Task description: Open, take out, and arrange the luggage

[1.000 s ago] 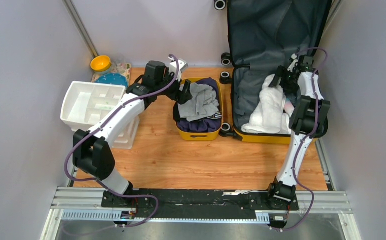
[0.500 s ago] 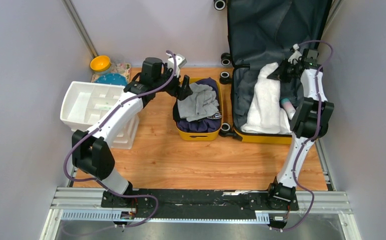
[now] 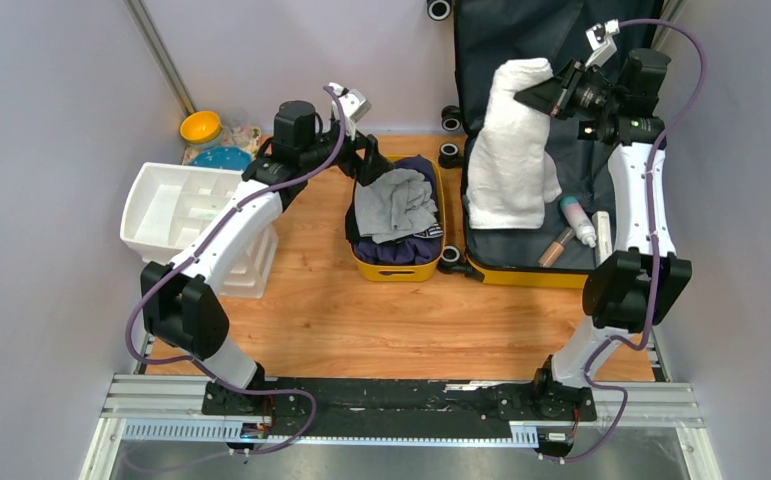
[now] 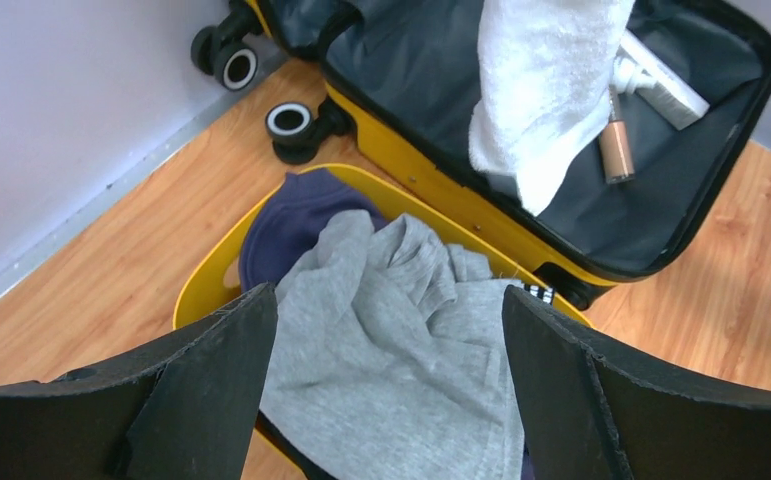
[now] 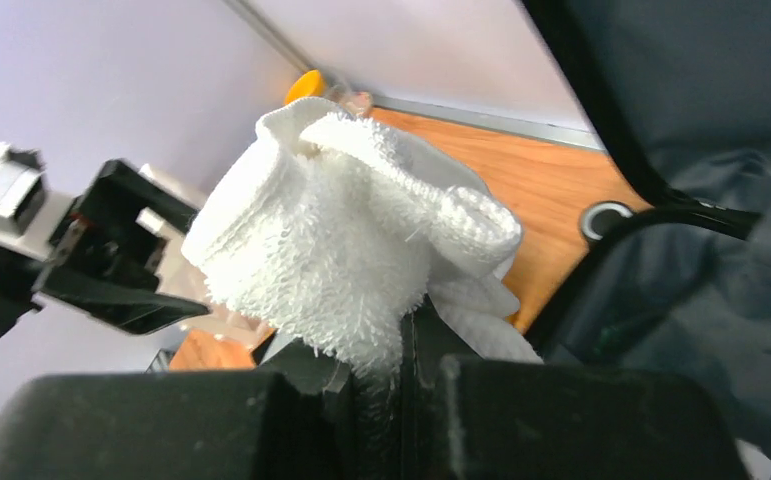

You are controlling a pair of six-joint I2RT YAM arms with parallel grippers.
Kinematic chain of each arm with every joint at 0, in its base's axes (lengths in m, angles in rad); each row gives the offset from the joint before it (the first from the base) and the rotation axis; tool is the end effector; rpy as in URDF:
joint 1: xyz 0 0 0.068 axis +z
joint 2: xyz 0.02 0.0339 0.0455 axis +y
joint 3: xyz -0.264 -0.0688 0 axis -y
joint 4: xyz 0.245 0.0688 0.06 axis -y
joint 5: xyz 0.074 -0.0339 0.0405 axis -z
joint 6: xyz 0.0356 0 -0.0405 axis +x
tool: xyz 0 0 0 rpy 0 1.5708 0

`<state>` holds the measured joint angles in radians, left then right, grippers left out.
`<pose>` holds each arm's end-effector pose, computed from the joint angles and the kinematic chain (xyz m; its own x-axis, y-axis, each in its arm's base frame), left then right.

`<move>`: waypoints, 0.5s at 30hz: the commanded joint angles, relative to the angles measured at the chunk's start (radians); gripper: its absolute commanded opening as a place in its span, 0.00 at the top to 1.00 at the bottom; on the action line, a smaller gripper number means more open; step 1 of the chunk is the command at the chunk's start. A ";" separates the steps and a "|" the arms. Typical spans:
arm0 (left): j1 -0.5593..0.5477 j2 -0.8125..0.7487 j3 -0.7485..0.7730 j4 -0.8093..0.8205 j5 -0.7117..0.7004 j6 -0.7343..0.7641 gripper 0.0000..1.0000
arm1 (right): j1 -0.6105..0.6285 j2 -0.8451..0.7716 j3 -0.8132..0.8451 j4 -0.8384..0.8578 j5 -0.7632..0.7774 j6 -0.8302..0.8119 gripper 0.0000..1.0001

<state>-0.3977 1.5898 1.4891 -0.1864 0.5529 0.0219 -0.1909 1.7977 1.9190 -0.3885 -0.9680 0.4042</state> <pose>0.3383 -0.1624 0.3830 -0.2436 0.1226 -0.9621 0.7995 0.5870 -0.1277 0.4044 -0.0483 0.4351 -0.5028 0.3243 -0.8013 -0.5164 0.6307 0.5793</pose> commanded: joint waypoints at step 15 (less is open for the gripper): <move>0.076 -0.182 -0.092 0.120 0.409 -0.100 0.08 | 0.271 -0.339 -0.124 0.522 -0.169 0.263 1.00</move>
<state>-0.3645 1.4891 1.4384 -0.1318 0.6823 -0.0162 0.0288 1.5234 1.8130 -0.0700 -1.0901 0.5953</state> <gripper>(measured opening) 0.917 0.118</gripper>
